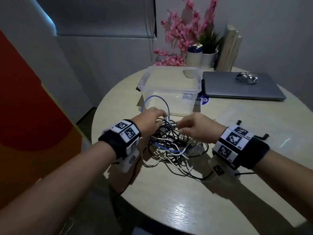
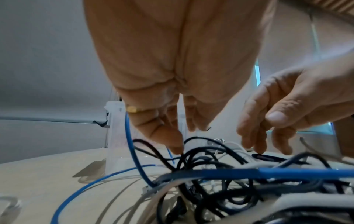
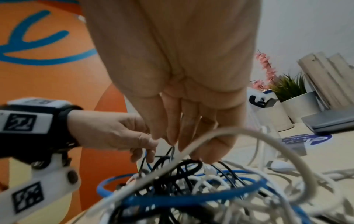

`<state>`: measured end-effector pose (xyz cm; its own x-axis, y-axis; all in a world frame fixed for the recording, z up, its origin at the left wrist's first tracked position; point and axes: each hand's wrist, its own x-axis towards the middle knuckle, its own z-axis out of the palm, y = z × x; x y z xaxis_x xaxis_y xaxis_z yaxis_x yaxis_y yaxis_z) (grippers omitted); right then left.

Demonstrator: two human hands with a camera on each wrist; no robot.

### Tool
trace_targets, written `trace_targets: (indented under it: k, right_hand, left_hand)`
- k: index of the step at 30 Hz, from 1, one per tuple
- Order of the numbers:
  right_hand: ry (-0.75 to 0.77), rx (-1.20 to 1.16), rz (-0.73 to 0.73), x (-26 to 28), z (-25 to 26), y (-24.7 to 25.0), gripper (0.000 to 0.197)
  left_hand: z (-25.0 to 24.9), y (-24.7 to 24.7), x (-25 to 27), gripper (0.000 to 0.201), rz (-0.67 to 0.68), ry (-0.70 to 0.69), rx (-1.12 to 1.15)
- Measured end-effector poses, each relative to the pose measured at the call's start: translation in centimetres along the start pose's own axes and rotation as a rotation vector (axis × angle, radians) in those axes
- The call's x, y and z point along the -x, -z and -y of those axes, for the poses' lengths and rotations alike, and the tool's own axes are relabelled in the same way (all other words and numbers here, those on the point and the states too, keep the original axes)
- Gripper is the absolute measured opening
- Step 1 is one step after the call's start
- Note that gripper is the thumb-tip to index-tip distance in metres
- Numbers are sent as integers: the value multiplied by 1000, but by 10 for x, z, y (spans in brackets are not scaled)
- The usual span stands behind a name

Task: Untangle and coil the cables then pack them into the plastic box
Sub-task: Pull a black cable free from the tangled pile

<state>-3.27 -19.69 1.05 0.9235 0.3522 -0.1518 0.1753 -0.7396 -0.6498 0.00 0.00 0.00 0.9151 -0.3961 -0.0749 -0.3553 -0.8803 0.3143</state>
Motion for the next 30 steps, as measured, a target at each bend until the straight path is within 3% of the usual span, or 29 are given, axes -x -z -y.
trace_targets:
  k: [3, 5, 8, 11, 17, 25, 30]
  right_hand:
    - [-33, 128, 43, 1, -3, -7, 31]
    - [-45, 197, 79, 2, 0, -11, 34]
    - [-41, 237, 58, 1, 3, -13, 34]
    - [-34, 188, 8, -4, 4, -14, 15]
    - [-56, 187, 26, -17, 8, -6, 12]
    - [-135, 167, 135, -22, 14, 3, 15]
    - [-153, 6, 11, -19, 29, 18, 13]
  left_hand:
    - [-5, -4, -5, 30, 104, -6, -77]
    - [-7, -4, -3, 21, 95, 20, -58]
    - [-11, 1, 4, 12, -73, -12, 70]
    - [-17, 9, 10, 7, -197, -72, 295]
    - [-18, 19, 13, 15, -310, -76, 580]
    - [-16, 33, 11, 19, -188, 24, 832]
    - [4, 41, 11, 15, 81, 101, 618]
